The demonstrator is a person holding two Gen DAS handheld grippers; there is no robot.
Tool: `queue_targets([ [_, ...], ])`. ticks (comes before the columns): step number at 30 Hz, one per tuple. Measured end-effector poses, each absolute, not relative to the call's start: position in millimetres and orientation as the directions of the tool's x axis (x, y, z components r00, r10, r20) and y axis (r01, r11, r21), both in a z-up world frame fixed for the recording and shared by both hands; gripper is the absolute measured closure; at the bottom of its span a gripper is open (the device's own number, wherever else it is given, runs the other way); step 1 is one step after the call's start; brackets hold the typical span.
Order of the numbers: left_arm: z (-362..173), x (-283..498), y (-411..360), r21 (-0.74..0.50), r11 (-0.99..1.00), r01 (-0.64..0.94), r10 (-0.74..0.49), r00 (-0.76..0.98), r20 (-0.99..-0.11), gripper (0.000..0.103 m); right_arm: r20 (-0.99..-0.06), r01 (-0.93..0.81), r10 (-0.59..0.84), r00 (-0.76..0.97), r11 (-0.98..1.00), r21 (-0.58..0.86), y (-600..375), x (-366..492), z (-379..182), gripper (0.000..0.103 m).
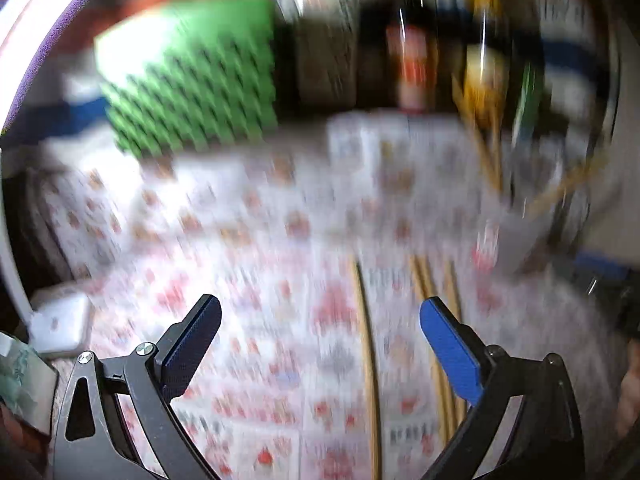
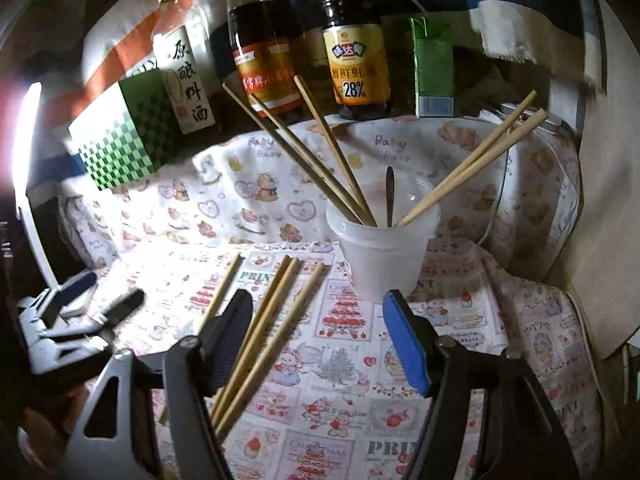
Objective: Organize utensils
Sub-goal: 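Move both tools back to the pile and grasp a chopstick with the left tool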
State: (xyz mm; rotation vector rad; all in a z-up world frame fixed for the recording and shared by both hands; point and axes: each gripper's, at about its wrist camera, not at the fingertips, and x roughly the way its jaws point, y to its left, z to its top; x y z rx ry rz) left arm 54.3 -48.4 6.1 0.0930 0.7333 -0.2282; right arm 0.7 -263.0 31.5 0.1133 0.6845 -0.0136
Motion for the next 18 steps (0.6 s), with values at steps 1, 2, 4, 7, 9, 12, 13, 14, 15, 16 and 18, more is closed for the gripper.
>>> queue_targets([
  [1,-4,60,-52,0.012,0.967,0.255,-0.165,0.663,-0.730,0.010,-0.634,0.051,0.014,0.773,0.995,0.084,-261,1,30,0.038],
  [2,-14,64,-55,0.005,0.965,0.263,-0.164,0.614,-0.772,0.015,-0.635,0.050,0.009,0.772,0.996,0.075,-259,1,30,0.038],
  [4,-26,67,-59,-0.012,0.959,0.282,-0.174,0.559,-0.811,0.022,-0.638,0.054,0.002,0.770,0.996,0.068,-256,1,28,0.038],
  [7,-33,67,-65,-0.010,0.954,0.298,-0.176,0.537,-0.825,0.030,-0.657,0.061,0.007,0.753,0.995,0.080,-253,3,23,0.038],
  [9,-36,66,-69,-0.004,0.951,0.308,-0.175,0.531,-0.829,0.038,-0.672,0.046,0.018,0.740,0.996,0.077,-250,5,19,0.038],
  [12,-42,69,-69,-0.064,0.943,0.327,-0.223,0.477,-0.850,0.056,-0.672,0.056,0.010,0.741,0.995,0.078,-250,6,17,0.033],
  [13,-44,71,-68,-0.094,0.939,0.330,-0.245,0.455,-0.856,0.061,-0.671,0.065,0.006,0.742,0.995,0.081,-251,6,16,0.033],
  [14,-47,72,-67,-0.117,0.936,0.331,-0.262,0.437,-0.861,0.063,-0.672,0.076,0.001,0.741,0.993,0.085,-252,7,14,0.032],
  [15,-49,72,-68,-0.116,0.936,0.331,-0.261,0.438,-0.860,0.066,-0.679,0.082,-0.004,0.734,0.993,0.083,-252,9,12,0.032],
  [16,-49,71,-69,-0.098,0.939,0.329,-0.247,0.449,-0.858,0.069,-0.685,0.080,-0.006,0.728,0.994,0.077,-251,10,10,0.032],
  [18,-49,70,-72,-0.057,0.945,0.323,-0.211,0.467,-0.859,0.075,-0.688,0.079,-0.012,0.725,0.995,0.066,-250,11,9,0.032],
])
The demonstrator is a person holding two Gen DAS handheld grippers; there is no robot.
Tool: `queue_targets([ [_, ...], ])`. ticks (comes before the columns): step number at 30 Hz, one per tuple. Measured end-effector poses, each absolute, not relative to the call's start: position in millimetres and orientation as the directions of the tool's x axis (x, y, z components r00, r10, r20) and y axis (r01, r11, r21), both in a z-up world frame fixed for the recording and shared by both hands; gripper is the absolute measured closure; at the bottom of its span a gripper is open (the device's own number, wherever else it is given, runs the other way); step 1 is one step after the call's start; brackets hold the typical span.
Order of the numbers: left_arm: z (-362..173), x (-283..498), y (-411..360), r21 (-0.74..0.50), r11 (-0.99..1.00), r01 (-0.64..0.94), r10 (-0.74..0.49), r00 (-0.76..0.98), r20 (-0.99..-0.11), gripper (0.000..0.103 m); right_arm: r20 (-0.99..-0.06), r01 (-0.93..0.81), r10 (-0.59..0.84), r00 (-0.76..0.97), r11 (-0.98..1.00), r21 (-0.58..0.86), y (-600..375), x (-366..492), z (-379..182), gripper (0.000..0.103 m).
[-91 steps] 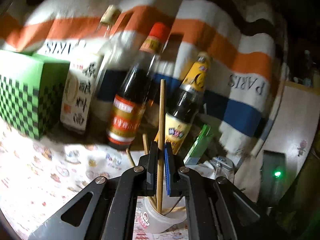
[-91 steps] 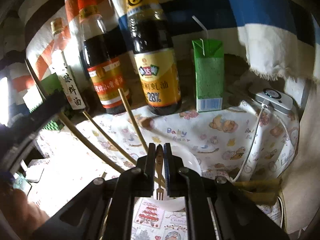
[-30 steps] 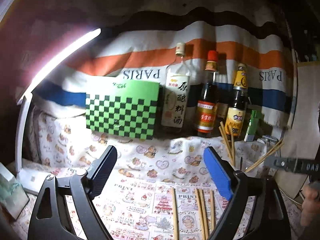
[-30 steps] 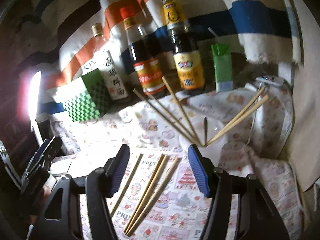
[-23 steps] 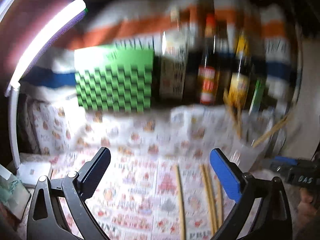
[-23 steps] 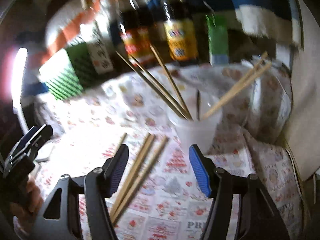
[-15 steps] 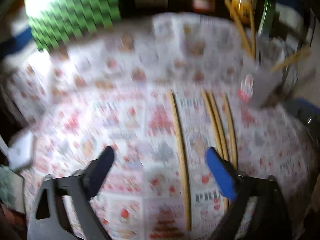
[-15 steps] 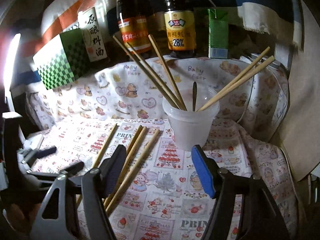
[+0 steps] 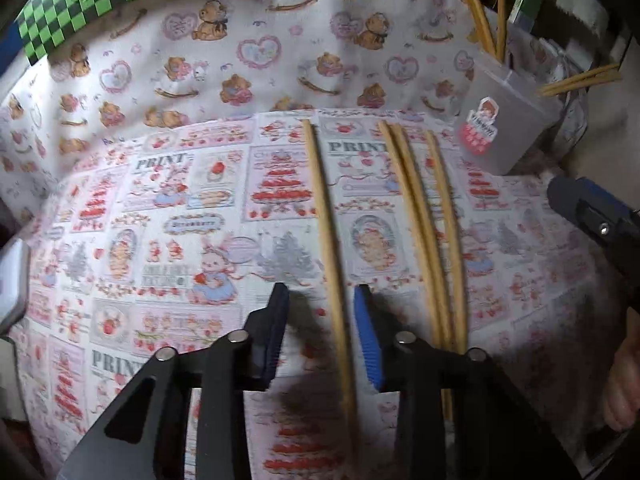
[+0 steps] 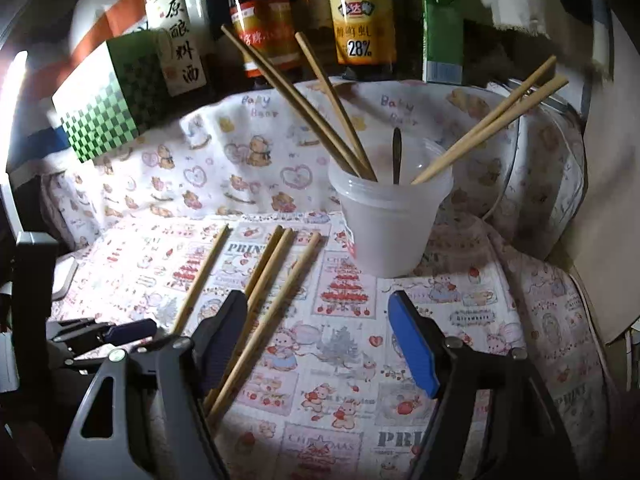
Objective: Organize utensils
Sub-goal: 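Move both tools back to the pile and grasp a chopstick with the left tool, then grasp a chopstick with the right tool while the left tool lifts its own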
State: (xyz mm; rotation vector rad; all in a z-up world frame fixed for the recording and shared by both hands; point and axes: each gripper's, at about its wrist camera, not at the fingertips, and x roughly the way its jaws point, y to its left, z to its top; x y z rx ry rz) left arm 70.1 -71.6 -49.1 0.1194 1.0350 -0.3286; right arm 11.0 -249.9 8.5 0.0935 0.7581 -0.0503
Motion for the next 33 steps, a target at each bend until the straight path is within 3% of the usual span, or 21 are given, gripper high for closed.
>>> queue_targets([
  [7,-52,59,-88,-0.010,0.942,0.337,-0.183,0.489,-0.853,0.097,-0.702,0.079,-0.028,0.712,0.996,0.041,-247,13,5,0.032],
  [12,-43,51,-83,-0.017,0.960,0.278,-0.167,0.528,-0.833,0.097,-0.725,0.087,-0.040,0.687,0.996,0.028,-247,19,-4,0.032],
  [16,-19,36,-76,-0.074,0.956,0.283,-0.238,0.605,-0.760,0.097,-0.766,0.077,-0.045,0.641,0.997,0.006,-240,26,-20,0.032],
  [20,3,23,-74,-0.018,0.970,0.242,-0.189,0.707,-0.682,0.097,-0.796,0.044,-0.037,0.604,0.999,-0.012,-229,31,-34,0.032],
  [33,33,19,-41,-0.100,0.976,0.196,-0.219,0.825,-0.520,0.097,-0.806,-0.026,-0.016,0.591,0.999,-0.039,-213,28,-42,0.032],
])
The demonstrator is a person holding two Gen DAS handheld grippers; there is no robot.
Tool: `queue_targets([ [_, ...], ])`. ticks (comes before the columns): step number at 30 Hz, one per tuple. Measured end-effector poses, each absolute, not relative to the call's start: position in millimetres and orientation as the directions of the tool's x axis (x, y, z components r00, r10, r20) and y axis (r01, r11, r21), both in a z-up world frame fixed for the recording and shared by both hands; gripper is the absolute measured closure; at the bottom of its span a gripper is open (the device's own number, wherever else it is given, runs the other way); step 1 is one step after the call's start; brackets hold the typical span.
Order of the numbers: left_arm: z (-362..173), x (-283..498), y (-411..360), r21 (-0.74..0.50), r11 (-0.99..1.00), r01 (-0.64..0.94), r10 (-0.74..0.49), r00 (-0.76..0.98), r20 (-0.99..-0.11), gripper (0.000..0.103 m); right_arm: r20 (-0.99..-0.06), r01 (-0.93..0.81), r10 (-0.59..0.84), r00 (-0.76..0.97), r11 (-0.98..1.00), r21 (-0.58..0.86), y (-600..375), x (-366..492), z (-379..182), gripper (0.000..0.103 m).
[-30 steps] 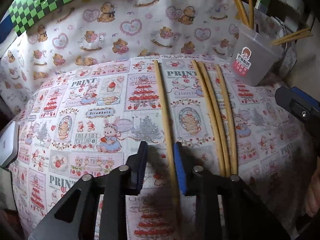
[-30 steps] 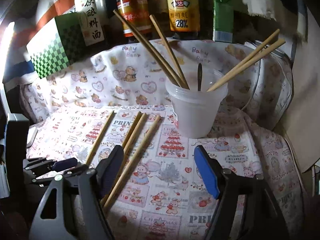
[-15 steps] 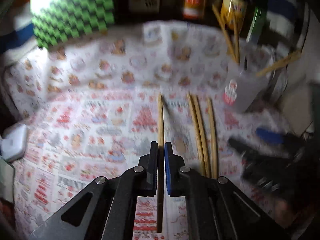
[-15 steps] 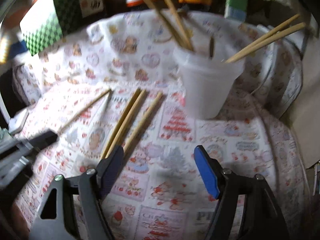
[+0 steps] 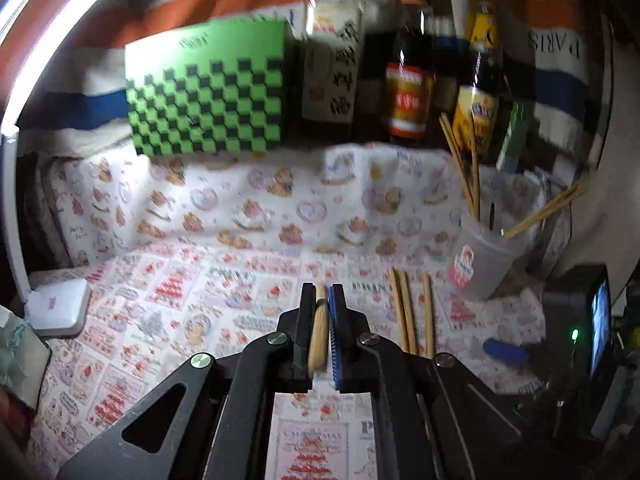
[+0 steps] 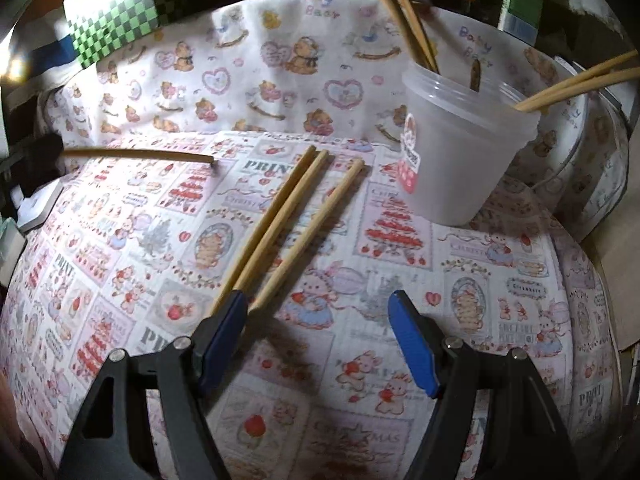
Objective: Organize utensils
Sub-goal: 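Grasp a chopstick with the right tool while the left tool lifts its own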
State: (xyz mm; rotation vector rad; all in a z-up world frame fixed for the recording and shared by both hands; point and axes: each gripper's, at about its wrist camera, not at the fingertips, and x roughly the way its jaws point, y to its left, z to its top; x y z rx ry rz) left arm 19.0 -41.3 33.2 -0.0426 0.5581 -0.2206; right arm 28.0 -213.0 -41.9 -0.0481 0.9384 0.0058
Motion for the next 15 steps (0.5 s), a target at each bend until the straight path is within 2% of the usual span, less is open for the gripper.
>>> queue_targets([
  [8,50,8,-16,-0.196,0.968,0.158,-0.227,0.884,-0.408,0.097,-0.819,-0.040,-0.027,0.573,0.997,-0.060,-206,26,-46,0.032],
  [14,59,2,-5,-0.210,0.968,0.137,-0.205,0.914,-0.351,0.097,-0.818,-0.027,-0.052,0.573,0.996,-0.083,-205,27,-48,0.033],
  [15,59,2,-4,-0.214,0.967,0.135,-0.204,0.916,-0.346,0.097,-0.815,-0.029,-0.051,0.577,0.996,-0.083,-204,26,-48,0.038],
])
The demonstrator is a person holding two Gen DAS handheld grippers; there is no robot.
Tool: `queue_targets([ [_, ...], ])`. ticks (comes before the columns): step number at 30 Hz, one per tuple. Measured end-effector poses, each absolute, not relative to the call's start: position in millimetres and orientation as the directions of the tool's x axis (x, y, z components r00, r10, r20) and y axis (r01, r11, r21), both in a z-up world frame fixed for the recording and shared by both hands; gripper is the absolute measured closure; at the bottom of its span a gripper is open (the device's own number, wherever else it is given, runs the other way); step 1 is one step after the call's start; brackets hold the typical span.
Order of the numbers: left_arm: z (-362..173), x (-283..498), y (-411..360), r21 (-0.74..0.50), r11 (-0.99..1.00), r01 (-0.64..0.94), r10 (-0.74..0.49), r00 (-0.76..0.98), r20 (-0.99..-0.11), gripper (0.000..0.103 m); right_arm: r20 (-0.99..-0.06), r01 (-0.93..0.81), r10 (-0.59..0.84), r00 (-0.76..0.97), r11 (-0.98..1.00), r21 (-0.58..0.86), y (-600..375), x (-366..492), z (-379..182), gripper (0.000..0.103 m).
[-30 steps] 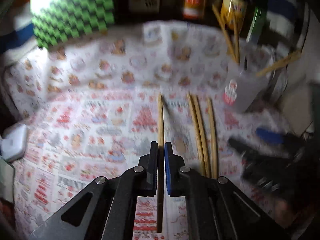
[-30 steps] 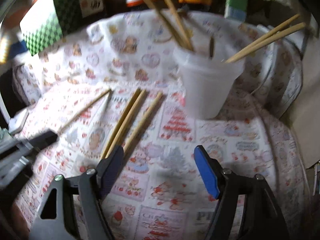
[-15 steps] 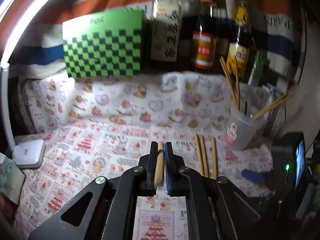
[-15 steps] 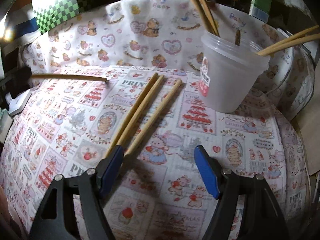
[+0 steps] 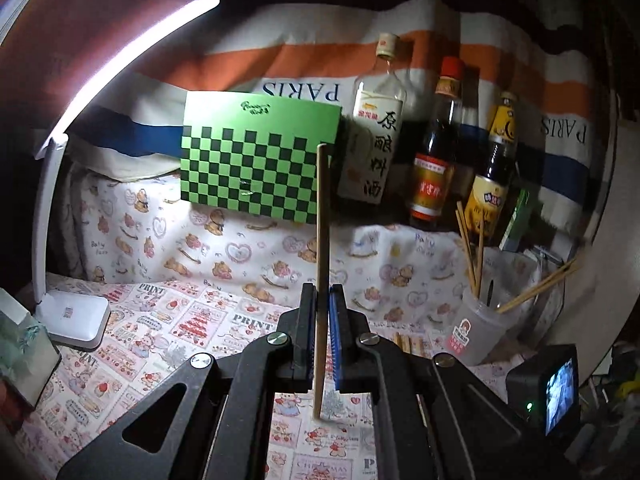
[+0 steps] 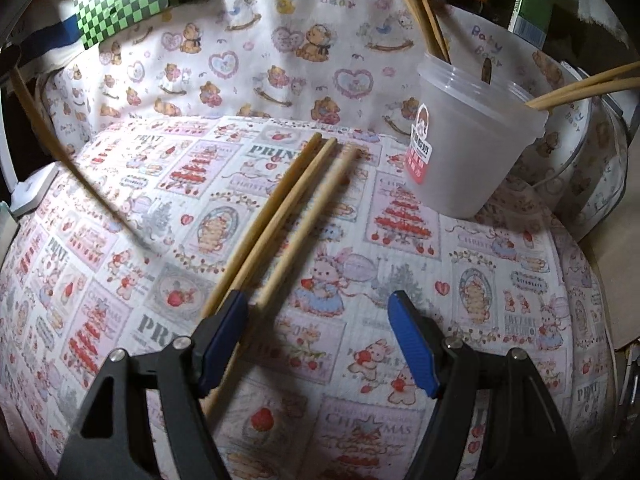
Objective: Organize utensils
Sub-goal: 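Grasp a chopstick with the right tool while the left tool lifts its own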
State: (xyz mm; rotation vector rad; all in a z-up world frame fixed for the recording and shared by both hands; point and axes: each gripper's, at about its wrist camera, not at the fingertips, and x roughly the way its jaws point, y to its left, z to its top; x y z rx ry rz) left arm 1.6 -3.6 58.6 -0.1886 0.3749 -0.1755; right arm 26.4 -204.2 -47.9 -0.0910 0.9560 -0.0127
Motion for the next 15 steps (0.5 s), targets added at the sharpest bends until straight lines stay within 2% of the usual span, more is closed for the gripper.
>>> queue_targets([
  [1,59,1,-3,-0.217,0.967,0.133,-0.203,0.918,-0.341,0.097,-0.812,-0.038,-0.042,0.582,0.996,-0.079,-203,26,-47,0.044],
  [3,60,0,0,-0.223,0.967,0.126,-0.195,0.925,-0.325,0.097,-0.813,-0.059,-0.019,0.582,0.996,-0.065,-202,25,-47,0.070],
  [4,60,-3,1,-0.231,0.965,0.120,-0.190,0.931,-0.312,0.097,-0.814,-0.067,-0.009,0.581,0.996,-0.058,-202,25,-46,0.077],
  [5,61,-4,3,-0.239,0.964,0.116,-0.187,0.936,-0.299,0.097,-0.816,-0.078,0.000,0.578,0.995,-0.055,-201,24,-46,0.092],
  [6,62,-6,5,-0.245,0.963,0.112,-0.183,0.940,-0.288,0.097,-0.817,-0.083,-0.007,0.576,0.994,-0.067,-199,23,-46,0.095],
  [10,65,-9,13,-0.276,0.955,0.110,-0.184,0.948,-0.260,0.098,-0.798,-0.084,0.015,0.602,0.995,-0.044,-202,20,-38,0.096],
  [15,63,-7,16,-0.284,0.954,0.096,-0.176,0.947,-0.269,0.098,-0.715,-0.058,0.052,0.697,0.998,0.016,-214,9,-10,0.097],
])
